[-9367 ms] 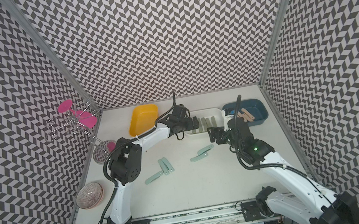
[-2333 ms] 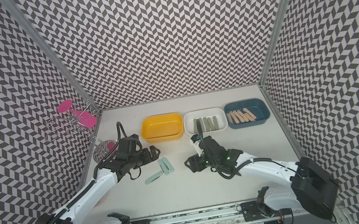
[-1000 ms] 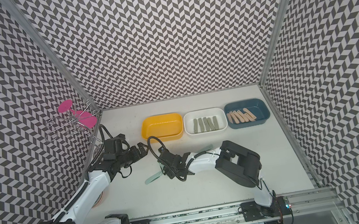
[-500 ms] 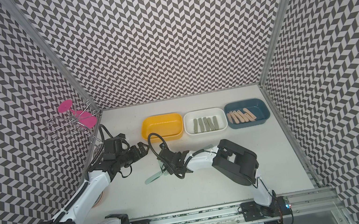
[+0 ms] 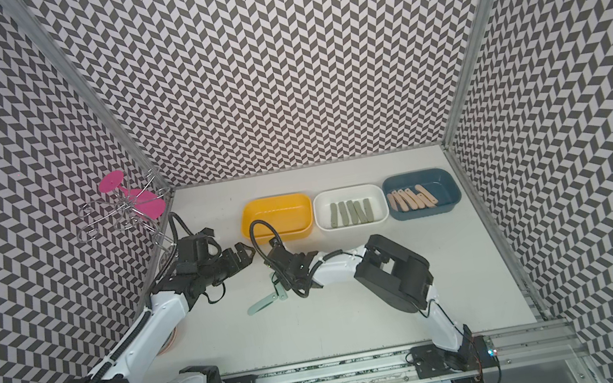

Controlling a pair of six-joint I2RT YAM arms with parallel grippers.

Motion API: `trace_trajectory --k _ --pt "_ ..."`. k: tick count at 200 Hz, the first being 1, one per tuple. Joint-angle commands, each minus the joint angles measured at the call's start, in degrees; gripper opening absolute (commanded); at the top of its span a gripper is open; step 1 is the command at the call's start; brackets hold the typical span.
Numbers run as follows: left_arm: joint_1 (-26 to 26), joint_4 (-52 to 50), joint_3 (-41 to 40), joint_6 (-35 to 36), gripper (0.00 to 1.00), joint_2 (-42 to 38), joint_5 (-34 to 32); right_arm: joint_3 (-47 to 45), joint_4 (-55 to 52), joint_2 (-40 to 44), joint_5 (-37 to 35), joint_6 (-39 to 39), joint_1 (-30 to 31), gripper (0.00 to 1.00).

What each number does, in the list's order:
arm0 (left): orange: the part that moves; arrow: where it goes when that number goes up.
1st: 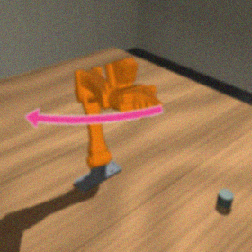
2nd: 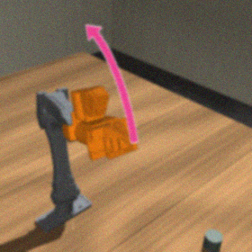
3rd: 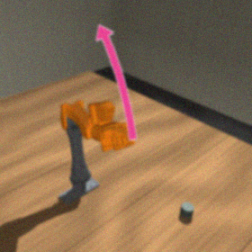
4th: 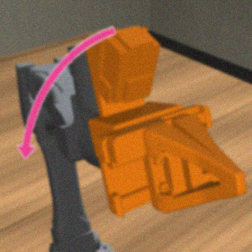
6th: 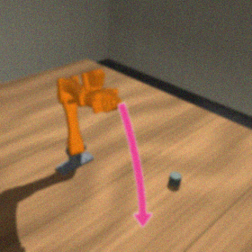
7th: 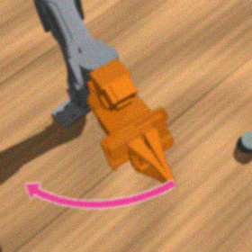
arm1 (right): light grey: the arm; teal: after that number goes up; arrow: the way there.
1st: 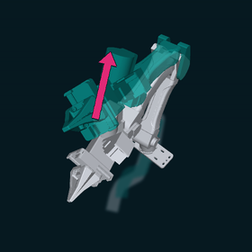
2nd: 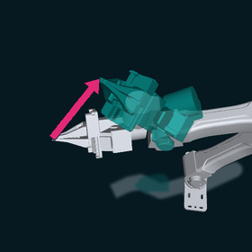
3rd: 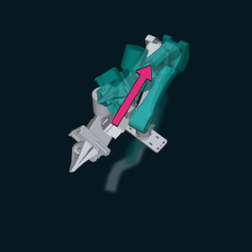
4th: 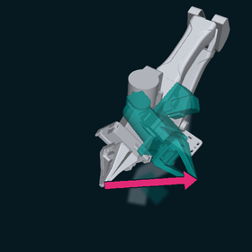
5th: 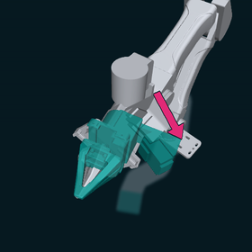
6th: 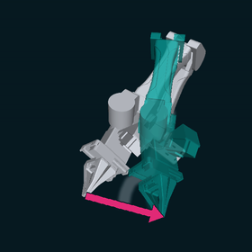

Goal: Place the fruit knives into the storage box by color
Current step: Pick up the fruit knife from the center of the board.

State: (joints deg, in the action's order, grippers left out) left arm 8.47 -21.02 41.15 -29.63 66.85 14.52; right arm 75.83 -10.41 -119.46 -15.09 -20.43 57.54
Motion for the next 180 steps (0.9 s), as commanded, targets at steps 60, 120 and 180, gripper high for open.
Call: trace_trajectory --k 60,120,180 --pt "-0.38 2.36 -0.9 -0.57 1.0 -0.59 1.11 0.03 -2.74 -2.76 0.6 -0.85 -1.09 0.19" --pt "-0.38 2.9 -0.47 -0.86 1.0 -0.07 1.57 0.09 -2.33 3.69 1.29 -1.56 -1.49 0.17" --pt "-0.34 3.53 1.02 -2.08 1.0 0.65 2.25 0.47 -1.63 11.55 2.97 -2.84 -1.97 0.16"
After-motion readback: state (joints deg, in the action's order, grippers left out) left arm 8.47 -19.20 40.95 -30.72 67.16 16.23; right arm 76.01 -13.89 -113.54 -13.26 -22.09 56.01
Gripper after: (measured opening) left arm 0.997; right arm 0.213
